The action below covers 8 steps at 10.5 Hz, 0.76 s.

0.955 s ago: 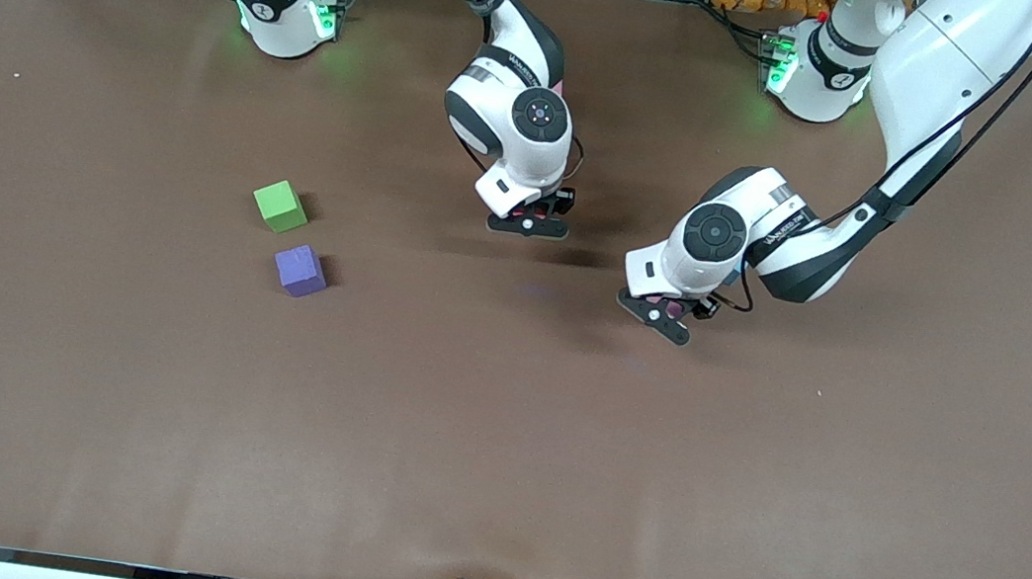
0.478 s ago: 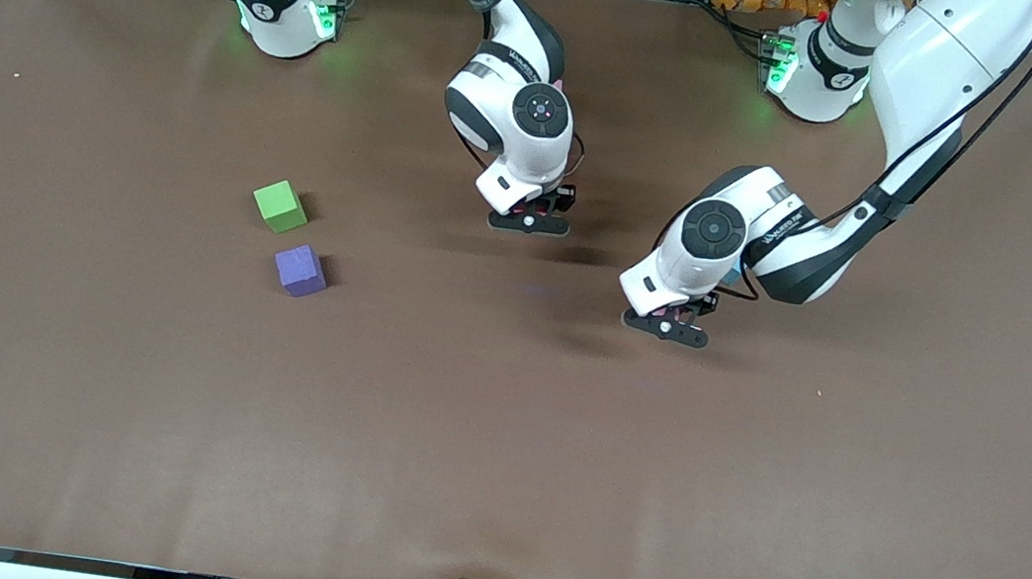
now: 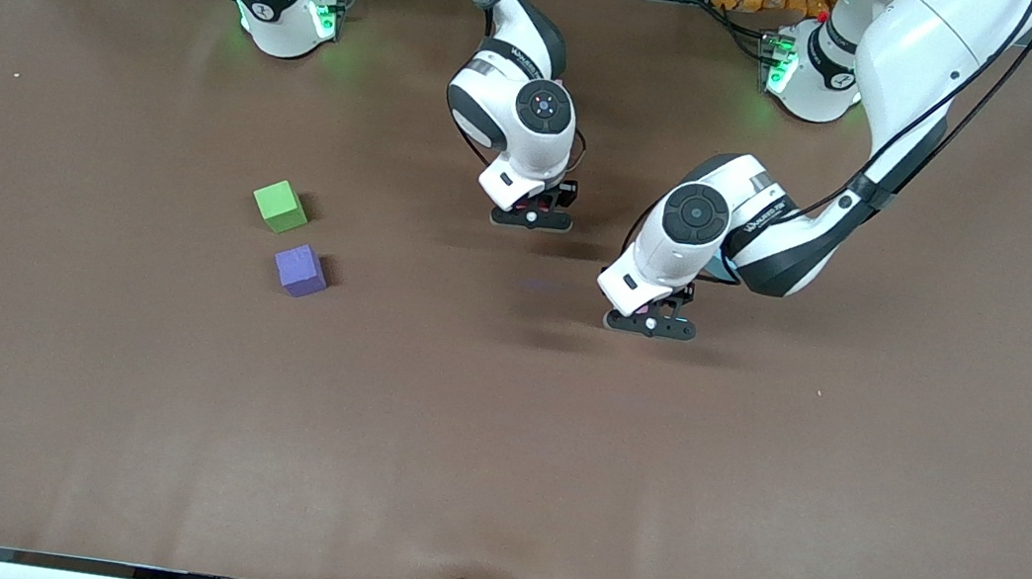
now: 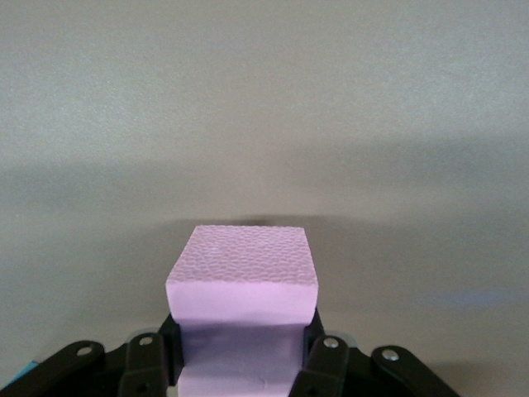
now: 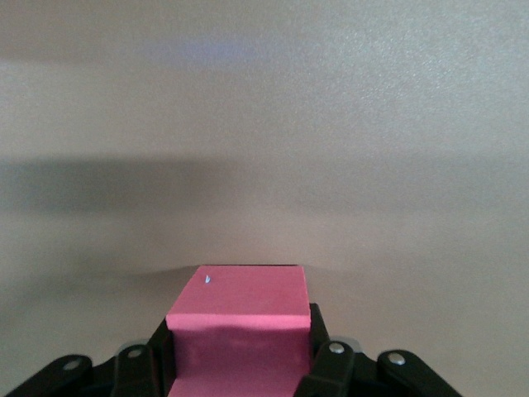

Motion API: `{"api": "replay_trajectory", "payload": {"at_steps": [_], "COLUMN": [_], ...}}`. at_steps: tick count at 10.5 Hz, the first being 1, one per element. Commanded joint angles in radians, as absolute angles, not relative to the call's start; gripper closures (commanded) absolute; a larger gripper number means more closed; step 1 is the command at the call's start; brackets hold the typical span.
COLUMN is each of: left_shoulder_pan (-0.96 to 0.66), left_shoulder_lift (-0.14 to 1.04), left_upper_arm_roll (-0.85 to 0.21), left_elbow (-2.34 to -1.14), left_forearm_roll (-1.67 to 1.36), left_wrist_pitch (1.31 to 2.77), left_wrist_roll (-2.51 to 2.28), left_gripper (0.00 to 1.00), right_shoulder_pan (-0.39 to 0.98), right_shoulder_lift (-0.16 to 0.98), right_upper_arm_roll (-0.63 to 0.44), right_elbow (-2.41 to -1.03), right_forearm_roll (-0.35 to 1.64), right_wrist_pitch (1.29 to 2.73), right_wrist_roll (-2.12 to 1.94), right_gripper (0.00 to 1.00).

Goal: Arrange blocks into number 1
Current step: 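Place the red cube below the orange cube with the right gripper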

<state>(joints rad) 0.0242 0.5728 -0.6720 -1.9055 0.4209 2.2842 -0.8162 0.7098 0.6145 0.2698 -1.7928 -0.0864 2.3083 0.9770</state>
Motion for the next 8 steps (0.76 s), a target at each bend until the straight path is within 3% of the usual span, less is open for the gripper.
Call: {"api": "replay_trajectory", "payload": {"at_steps": [1, 2, 3, 5, 8], "left_shoulder_pan": [0.008, 0.008, 0.006, 0.006, 0.003], "left_shoulder_lift": [0.574, 0.574, 0.574, 0.574, 0.575], "left_upper_arm_roll": [-0.669, -0.670, -0.670, -0.670, -0.670], "left_elbow": [-1.896, -1.896, -1.896, -1.896, -1.896], "left_forearm_roll": [0.397, 0.397, 0.397, 0.397, 0.397], "left_wrist_pitch": [2.281, 2.280, 2.281, 2.280, 2.281], "left_wrist_roll": [-0.833, -0.830, -0.830, -0.830, -0.839], "left_gripper": [1.00, 1.00, 1.00, 1.00, 1.00], "right_shoulder_pan": [0.719, 0.719, 0.719, 0.718, 0.715], "right_shoulder_lift": [0.592, 0.592, 0.592, 0.592, 0.577], "right_upper_arm_roll": [0.268, 0.268, 0.268, 0.270, 0.268], "right_elbow": [-1.821, -1.821, -1.821, -1.819, -1.809], "right_forearm_roll": [-0.089, -0.089, -0.089, -0.087, -0.089], "right_wrist_pitch": [2.322, 2.322, 2.321, 2.321, 2.287], "right_wrist_roll": [1.006, 1.015, 1.026, 1.080, 1.085], "right_gripper": [0.99, 0.89, 0.66, 0.00, 0.00]}}
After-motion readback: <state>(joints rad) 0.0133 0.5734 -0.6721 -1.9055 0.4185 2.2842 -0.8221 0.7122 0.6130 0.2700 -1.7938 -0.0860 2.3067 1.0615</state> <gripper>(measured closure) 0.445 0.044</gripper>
